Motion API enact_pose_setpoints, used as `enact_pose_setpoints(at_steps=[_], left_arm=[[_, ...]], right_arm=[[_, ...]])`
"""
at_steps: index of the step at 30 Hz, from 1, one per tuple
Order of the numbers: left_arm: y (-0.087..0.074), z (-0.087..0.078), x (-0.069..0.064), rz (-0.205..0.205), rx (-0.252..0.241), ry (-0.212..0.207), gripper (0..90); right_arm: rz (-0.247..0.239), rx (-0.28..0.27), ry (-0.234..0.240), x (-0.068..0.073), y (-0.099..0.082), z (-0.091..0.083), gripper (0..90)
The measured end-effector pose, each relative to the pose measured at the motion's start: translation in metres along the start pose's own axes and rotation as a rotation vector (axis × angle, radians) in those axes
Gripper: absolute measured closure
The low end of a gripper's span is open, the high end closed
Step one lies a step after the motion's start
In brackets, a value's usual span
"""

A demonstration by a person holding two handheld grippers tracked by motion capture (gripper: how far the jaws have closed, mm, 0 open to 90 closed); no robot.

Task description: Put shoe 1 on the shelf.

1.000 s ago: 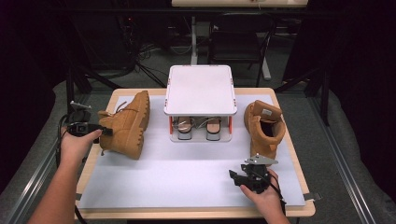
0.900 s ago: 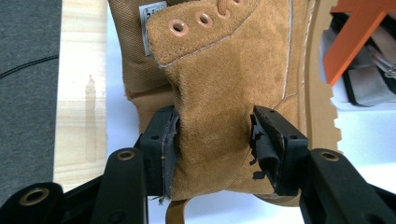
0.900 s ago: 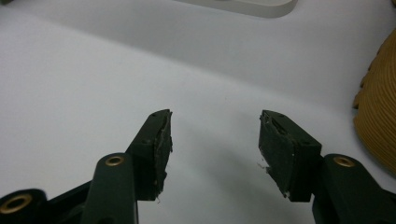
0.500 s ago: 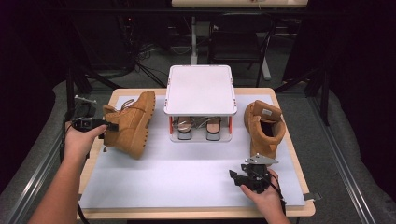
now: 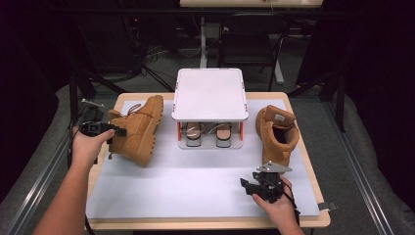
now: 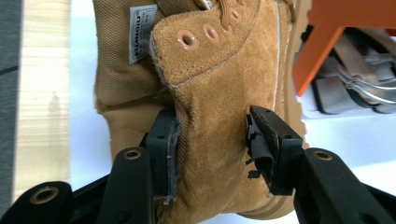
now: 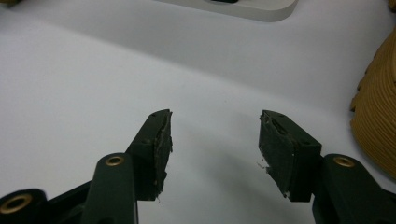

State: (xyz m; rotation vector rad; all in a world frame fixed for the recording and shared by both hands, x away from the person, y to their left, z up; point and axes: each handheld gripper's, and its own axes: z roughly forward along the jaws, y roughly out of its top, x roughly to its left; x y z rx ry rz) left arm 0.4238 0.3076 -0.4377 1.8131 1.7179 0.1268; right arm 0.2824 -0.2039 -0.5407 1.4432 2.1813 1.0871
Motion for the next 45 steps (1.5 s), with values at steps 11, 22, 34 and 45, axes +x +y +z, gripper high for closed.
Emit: enact_pose_setpoints(at_steps=[11,22,34,45], left_arm=[[0.007,0.009,-0.015,0.001,0.023,-0.107,65.3],[0.013,0.009,-0.036,0.036,0.047,-0.100,78.3],[0.008,-0.009,-0.048,0.076,0.068,-0.023,79.5],[0.011,0.005,-0.076,0.113,0.128,-0.015,79.5]], right_arm=[[0.003,0.005,0.000,0.000,0.000,0.000,44.0],[0.007,-0.002,0.000,-0.002,-0.001,-0.001,44.0],[0.015,0.000,-0.001,-0.003,-0.001,-0.001,44.1],[0.009,0.004,-0.001,-0.001,-0.001,-0.001,44.1]])
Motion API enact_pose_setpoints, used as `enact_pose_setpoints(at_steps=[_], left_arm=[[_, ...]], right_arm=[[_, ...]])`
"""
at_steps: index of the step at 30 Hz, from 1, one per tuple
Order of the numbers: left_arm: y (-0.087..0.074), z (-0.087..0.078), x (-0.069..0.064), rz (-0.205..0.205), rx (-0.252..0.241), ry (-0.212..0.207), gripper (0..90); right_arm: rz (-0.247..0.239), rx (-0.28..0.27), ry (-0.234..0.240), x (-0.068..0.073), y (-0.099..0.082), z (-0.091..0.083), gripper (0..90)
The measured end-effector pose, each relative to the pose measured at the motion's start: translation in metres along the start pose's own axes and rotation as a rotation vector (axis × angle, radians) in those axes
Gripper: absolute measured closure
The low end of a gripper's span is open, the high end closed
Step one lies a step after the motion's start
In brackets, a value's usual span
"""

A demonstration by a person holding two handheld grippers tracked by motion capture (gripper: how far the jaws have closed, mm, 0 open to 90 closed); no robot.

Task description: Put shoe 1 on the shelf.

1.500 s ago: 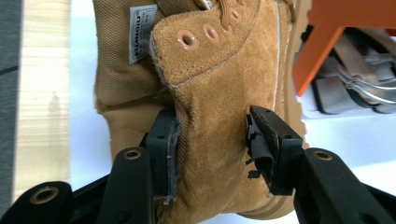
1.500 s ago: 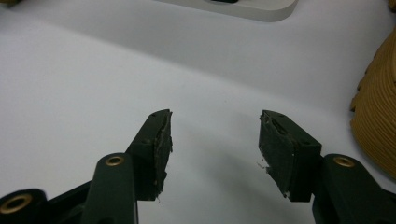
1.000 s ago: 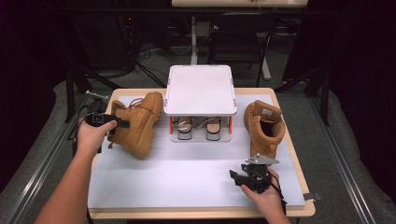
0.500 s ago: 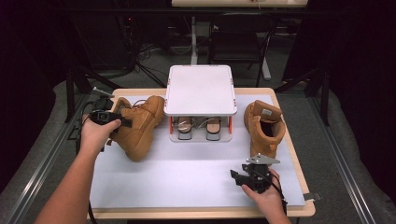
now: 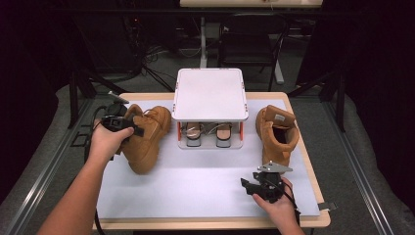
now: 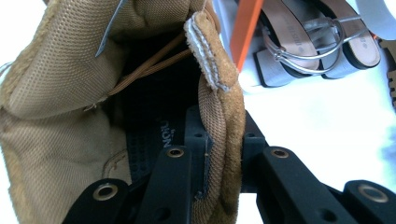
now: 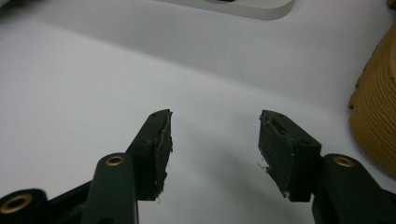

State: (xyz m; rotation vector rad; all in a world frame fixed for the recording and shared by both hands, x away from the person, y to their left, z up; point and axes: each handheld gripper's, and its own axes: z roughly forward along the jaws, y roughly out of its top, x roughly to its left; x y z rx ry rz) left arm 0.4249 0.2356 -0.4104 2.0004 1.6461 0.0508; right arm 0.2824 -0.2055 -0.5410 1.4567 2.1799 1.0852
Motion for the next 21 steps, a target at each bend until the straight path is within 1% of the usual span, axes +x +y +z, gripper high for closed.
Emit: enact_pose_setpoints(at_steps=[1,2,4,6,7,8,11,13,14,15,16,19,20,21], left_arm=[[0.002,0.002,-0.003,-0.004,0.005,0.002,79.5],[0.002,0.002,-0.003,-0.004,0.005,0.002,79.5],[0.007,0.007,-0.010,-0.001,0.039,0.007,79.4],[0.011,0.009,-0.013,-0.003,0.063,0.006,79.4],[0.011,0.009,-0.013,-0.003,0.063,0.006,79.4],[0.014,0.011,-0.015,-0.014,0.076,0.004,79.4],[0.017,0.014,-0.018,-0.028,0.103,-0.002,79.2],[0.018,0.017,-0.021,-0.029,0.121,0.004,79.0],[0.018,0.018,-0.023,-0.024,0.126,0.013,79.0],[0.018,0.018,-0.023,-0.024,0.126,0.013,79.0],[0.018,0.022,-0.028,-0.008,0.146,0.030,79.0],[0.017,0.028,-0.036,0.018,0.169,0.054,79.0],[0.017,0.029,-0.038,0.027,0.178,0.058,78.9],[0.017,0.029,-0.038,0.027,0.178,0.058,78.9]], right_arm=[[-0.001,-0.001,0.000,0.000,0.000,0.000,44.2],[-0.001,-0.001,0.000,0.000,0.000,0.000,44.2],[-0.002,0.000,0.003,0.000,0.000,0.000,44.1],[-0.003,-0.001,0.004,0.000,0.000,0.000,44.1],[-0.003,-0.001,0.004,0.000,0.000,0.000,44.1],[-0.001,-0.002,0.004,0.000,0.000,0.000,44.1],[0.001,-0.005,0.004,0.000,0.000,0.000,44.0],[-0.002,-0.002,0.004,0.000,0.000,0.000,44.0],[-0.002,-0.001,0.005,0.000,0.000,0.000,43.9],[-0.003,0.001,0.005,0.000,0.000,0.000,43.9],[-0.003,0.001,0.005,0.000,0.000,0.000,43.9],[-0.002,0.000,0.006,0.000,0.000,0.000,43.9],[-0.003,-0.002,0.005,0.000,0.000,0.000,43.9],[-0.003,-0.004,0.006,0.000,0.000,-0.001,43.9]])
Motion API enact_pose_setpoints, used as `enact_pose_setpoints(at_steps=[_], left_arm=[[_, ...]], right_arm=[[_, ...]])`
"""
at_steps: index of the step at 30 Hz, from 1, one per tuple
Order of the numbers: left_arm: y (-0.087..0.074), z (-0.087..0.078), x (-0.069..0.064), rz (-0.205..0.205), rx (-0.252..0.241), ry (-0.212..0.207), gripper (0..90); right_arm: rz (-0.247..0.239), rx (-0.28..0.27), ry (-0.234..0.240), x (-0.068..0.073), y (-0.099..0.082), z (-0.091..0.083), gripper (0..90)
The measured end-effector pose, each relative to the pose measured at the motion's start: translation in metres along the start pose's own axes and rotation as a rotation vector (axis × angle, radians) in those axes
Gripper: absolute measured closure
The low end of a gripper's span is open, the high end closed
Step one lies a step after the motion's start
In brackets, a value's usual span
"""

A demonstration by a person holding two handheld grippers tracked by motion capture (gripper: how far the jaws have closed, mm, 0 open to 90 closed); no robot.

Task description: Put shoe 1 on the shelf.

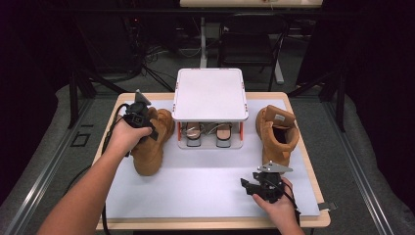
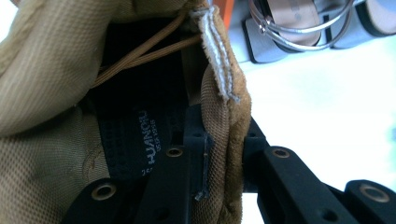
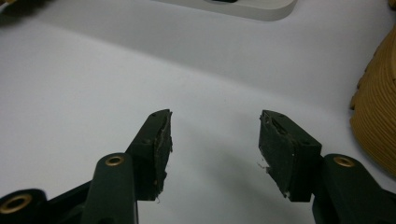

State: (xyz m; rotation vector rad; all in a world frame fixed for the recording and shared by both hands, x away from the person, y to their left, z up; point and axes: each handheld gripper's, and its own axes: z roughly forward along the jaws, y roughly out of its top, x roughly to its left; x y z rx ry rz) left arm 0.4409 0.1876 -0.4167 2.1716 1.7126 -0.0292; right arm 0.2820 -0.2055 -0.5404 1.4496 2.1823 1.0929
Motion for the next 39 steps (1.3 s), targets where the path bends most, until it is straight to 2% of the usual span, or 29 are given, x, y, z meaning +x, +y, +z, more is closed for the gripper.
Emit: enact_pose_setpoints(at_steps=[2,10,12,14,18,22,23,31,37,39], left_arm=[[-0.001,0.003,-0.004,0.011,0.002,0.012,78.8],[-0.002,0.010,-0.009,0.029,0.029,0.008,77.4],[-0.003,0.014,-0.011,0.041,0.057,0.005,76.9],[-0.003,0.015,-0.014,0.050,0.059,0.015,76.5],[-0.002,0.016,-0.015,0.053,0.071,0.018,75.9],[-0.002,0.016,-0.016,0.056,0.090,0.016,69.8],[-0.002,0.015,-0.016,0.062,0.094,0.005,68.3],[-0.006,0.006,-0.017,0.090,0.134,0.030,62.2],[-0.012,0.006,-0.019,0.121,0.169,0.037,62.1],[-0.016,0.008,-0.021,0.145,0.189,0.040,62.5]], right_arm=[[0.001,-0.001,0.001,0.000,0.000,0.000,43.9],[0.002,0.006,0.001,0.000,0.000,0.000,43.8],[0.003,0.005,0.001,0.001,0.000,0.001,43.8],[0.003,0.006,0.001,0.001,0.000,0.001,43.8],[0.002,0.007,0.006,0.001,-0.001,0.001,43.7],[0.000,0.008,0.004,0.001,-0.001,0.001,43.6],[0.001,0.009,0.005,0.001,-0.001,0.001,43.5],[0.001,0.005,0.002,0.000,-0.001,0.001,43.2],[0.003,0.010,0.000,0.000,-0.001,0.002,43.1],[0.001,0.008,0.000,0.001,-0.001,0.002,43.1]])
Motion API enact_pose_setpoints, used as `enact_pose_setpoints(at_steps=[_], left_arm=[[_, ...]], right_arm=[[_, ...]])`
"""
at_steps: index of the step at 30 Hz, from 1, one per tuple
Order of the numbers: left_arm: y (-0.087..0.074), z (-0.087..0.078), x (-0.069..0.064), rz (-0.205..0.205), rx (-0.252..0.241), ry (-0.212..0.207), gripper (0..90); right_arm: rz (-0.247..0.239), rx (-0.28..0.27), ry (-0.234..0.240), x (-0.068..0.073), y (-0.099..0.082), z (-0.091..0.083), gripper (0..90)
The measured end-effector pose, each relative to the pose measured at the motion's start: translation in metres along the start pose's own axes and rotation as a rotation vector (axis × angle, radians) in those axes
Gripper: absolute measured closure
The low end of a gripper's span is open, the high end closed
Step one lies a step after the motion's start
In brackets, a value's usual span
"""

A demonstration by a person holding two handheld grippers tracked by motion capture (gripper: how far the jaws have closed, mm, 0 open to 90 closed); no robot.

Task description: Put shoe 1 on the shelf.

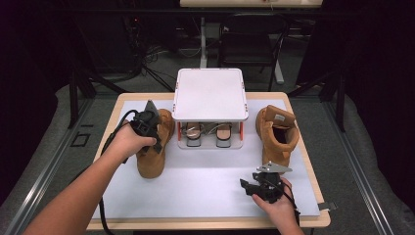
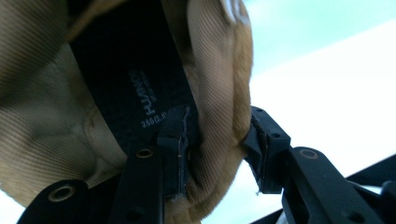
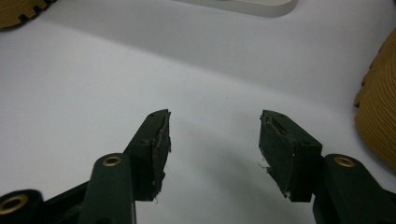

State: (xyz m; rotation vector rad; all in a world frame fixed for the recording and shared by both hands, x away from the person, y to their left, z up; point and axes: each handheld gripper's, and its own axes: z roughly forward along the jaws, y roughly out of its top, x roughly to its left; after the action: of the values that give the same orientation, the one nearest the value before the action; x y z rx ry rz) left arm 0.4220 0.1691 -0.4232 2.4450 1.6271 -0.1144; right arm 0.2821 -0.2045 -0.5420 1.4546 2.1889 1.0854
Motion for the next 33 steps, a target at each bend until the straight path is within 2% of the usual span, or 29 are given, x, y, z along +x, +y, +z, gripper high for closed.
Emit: enact_pose_setpoints(at_steps=[6,8,11,12,14,18,24,33], left_arm=[[-0.004,0.001,-0.002,0.051,0.001,0.037,66.0],[-0.004,0.002,-0.002,0.054,-0.004,0.021,71.0],[-0.005,0.002,-0.002,0.055,-0.007,0.022,75.9],[-0.005,0.001,-0.004,0.060,-0.009,0.047,76.5],[-0.006,0.000,-0.004,0.053,-0.005,0.054,76.9],[-0.009,-0.002,-0.008,0.049,0.007,0.042,77.1],[-0.021,-0.003,-0.021,0.084,0.035,0.049,76.9],[-0.033,-0.004,-0.029,0.092,0.044,0.040,76.9]], right_arm=[[-0.001,0.001,0.001,0.000,0.000,0.000,43.1],[-0.002,0.001,0.001,0.000,0.000,0.000,43.2],[-0.001,-0.003,0.002,0.000,0.000,0.000,43.1],[-0.003,-0.001,-0.001,0.000,0.000,-0.001,43.1],[0.000,-0.004,0.003,-0.001,0.000,-0.001,43.1],[0.007,-0.006,-0.001,-0.001,0.000,-0.002,43.1],[0.002,-0.009,0.002,-0.001,0.001,-0.002,43.1],[-0.001,-0.011,0.002,0.000,0.001,-0.002,43.2]])
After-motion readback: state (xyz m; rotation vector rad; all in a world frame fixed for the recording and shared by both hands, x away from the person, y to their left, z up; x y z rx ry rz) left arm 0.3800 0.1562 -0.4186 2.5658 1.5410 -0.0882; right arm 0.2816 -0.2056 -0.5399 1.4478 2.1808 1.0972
